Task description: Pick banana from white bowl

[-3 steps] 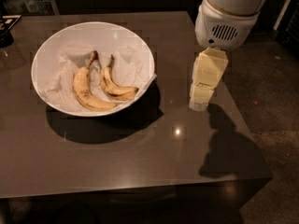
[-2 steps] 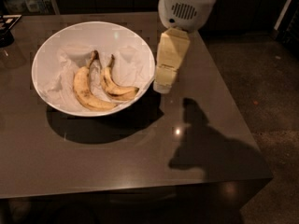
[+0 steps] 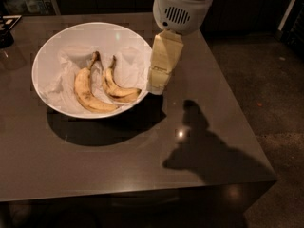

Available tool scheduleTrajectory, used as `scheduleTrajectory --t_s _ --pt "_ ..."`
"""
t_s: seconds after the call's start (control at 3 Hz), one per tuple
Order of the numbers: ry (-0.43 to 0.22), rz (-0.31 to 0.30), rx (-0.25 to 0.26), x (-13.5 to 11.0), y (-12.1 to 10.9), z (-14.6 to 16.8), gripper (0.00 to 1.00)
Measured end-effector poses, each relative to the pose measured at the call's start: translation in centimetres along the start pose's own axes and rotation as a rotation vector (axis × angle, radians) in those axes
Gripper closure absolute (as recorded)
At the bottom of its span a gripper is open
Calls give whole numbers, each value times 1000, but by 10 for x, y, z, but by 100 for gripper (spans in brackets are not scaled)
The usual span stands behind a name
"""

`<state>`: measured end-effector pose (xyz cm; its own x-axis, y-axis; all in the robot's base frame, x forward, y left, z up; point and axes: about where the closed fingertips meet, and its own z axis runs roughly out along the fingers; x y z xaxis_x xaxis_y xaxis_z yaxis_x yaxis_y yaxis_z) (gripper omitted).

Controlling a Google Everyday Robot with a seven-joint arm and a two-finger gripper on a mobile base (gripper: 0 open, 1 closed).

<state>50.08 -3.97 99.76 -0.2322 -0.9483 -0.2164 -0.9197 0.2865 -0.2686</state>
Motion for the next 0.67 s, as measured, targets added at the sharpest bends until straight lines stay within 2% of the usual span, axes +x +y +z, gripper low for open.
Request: scheduleTrajectory --t_s 0.33,0.67 --pt "-5 45 63 -25 -3 13 0" --pt "-11 51 70 -44 -4 24 0"
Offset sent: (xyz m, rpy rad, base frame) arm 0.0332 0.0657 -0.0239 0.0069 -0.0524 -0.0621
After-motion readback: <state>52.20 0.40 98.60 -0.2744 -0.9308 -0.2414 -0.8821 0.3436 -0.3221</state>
